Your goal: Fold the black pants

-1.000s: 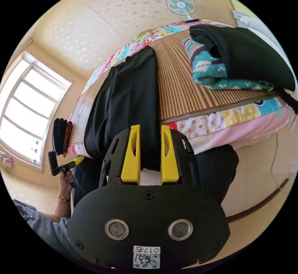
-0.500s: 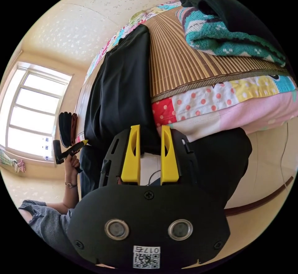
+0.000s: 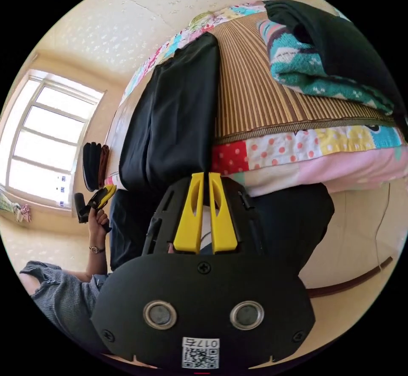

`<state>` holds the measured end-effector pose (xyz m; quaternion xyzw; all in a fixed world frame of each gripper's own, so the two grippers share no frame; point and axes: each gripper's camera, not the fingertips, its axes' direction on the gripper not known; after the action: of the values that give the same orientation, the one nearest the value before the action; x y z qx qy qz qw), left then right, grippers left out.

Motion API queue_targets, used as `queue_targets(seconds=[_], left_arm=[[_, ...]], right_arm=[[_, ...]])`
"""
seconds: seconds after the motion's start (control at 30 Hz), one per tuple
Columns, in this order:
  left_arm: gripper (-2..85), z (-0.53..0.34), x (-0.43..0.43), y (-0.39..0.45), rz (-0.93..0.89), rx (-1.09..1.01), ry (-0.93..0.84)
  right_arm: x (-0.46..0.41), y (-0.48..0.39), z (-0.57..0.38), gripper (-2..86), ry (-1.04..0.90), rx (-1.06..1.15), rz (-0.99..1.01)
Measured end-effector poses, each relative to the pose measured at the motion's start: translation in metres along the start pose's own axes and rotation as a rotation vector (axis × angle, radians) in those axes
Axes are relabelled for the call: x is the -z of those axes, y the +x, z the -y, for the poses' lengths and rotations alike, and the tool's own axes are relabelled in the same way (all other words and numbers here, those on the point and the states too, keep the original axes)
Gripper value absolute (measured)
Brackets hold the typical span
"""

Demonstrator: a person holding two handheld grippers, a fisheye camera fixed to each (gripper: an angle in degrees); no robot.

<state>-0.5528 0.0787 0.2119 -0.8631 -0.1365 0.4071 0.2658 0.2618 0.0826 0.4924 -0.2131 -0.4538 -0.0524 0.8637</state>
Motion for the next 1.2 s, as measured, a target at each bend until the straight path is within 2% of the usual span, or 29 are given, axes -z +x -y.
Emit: queue_targets(seconds=[0.1,0.23,0.3,0.47,0.57,0.67,0.73,0.8,0.83,0.93,1.0,1.1,1.2], left_arm=[[8.5,-0.006,-0.008,0.021,-0.107,-0.076,-0.064],[10.9,-0.005,-0.036,0.065,-0.214,-0.211,-0.136],[12.7,-0.004,-0.054,0.084,-0.193,-0.263,-0.16],[14.1,-0.007,-0.098,0.112,-0.111,-0.329,-0.224],[14.3,-0.013,-0.12,0.104,-0.015,-0.318,-0.25],[13.5,-0.014,-0.146,0.084,0.01,-0.254,-0.293],[10.8,-0.014,-0.146,0.073,0.02,-0.196,-0.271],[9.8,-0.015,-0.146,0.065,-0.024,-0.16,-0.267],[9.9,-0.017,-0.147,0.063,-0.036,-0.152,-0.26],[10.0,-0.021,-0.145,0.063,-0.046,-0.15,-0.254],[10.8,-0.023,-0.142,0.064,-0.075,-0.13,-0.265],[13.7,-0.028,-0.13,0.071,-0.166,-0.093,-0.311],[15.8,-0.034,-0.095,0.087,-0.333,-0.081,-0.28]], right_arm=[[0.025,-0.058,0.004,2.8,0.124,0.17,0.048],[-0.009,-0.108,0.027,3.1,0.053,0.387,0.283],[-0.061,-0.11,0.054,3.7,-0.088,0.38,0.393],[-0.151,-0.093,0.076,8.5,-0.415,0.31,0.426],[-0.128,-0.087,0.058,12.2,-0.328,0.318,0.52],[-0.085,-0.075,0.026,13.3,-0.171,0.331,0.447],[-0.069,-0.064,0.006,13.5,-0.129,0.327,0.305],[-0.065,-0.043,-0.02,13.9,-0.131,0.269,0.06],[-0.067,-0.037,-0.026,13.8,-0.148,0.255,0.022],[-0.082,-0.02,-0.05,11.6,-0.274,0.251,0.034],[-0.084,-0.016,-0.063,5.9,-0.315,0.207,0.032],[-0.054,-0.042,-0.079,3.2,-0.196,0.218,0.109],[-0.029,-0.084,-0.092,2.5,-0.123,0.306,0.216]])
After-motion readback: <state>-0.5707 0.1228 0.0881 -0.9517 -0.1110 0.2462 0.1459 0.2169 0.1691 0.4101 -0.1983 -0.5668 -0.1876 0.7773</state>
